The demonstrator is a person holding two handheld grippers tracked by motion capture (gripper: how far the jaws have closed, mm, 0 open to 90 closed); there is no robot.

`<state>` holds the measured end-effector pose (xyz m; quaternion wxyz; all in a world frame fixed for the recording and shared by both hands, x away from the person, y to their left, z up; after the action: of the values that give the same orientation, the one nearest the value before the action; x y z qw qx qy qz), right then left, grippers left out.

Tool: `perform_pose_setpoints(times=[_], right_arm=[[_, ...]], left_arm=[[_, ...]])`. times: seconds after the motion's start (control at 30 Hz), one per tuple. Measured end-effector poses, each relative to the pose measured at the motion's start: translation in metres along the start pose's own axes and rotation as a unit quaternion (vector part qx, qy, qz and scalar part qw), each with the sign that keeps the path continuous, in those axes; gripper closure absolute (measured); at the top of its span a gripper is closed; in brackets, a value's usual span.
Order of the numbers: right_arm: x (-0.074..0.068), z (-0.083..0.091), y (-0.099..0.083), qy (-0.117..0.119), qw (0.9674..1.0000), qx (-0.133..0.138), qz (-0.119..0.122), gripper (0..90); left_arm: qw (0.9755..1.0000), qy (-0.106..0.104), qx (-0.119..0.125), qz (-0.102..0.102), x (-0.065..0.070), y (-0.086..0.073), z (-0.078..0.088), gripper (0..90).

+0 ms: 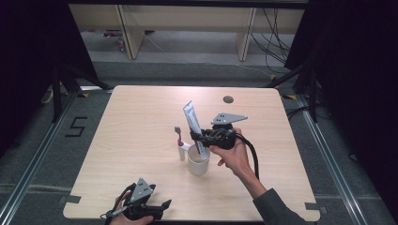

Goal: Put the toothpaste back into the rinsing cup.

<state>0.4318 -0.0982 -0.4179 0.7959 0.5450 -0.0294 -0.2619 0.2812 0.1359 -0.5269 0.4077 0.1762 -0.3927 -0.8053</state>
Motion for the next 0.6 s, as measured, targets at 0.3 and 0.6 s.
perform_pose_setpoints(times=[0.3, 0.6], right_arm=[[0.002, -0.009, -0.013, 0.0, 0.9999, -0.017, 0.001, 75.4], [0.003, -0.016, -0.023, -0.008, 0.999, -0.037, 0.022, 75.3]], left_arm=[[0.9999, -0.001, 0.007, 0.008, 0.002, 0.0, -0.001, 20.9], [0.9999, -0.001, 0.008, 0.007, 0.001, 0.001, -0.002, 21.1]])
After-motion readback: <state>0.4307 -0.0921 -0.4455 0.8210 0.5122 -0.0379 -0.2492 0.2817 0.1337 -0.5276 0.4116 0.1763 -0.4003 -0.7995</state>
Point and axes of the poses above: each handheld gripper's, and its own axes: z roughly backward along the jaws, y roughly out of its top, x roughly to its right, the point moved 3 cm from there along -z, roughly forward along the jaws, and after that the axes turned 6 degrees about y, right-handed, at the moved point
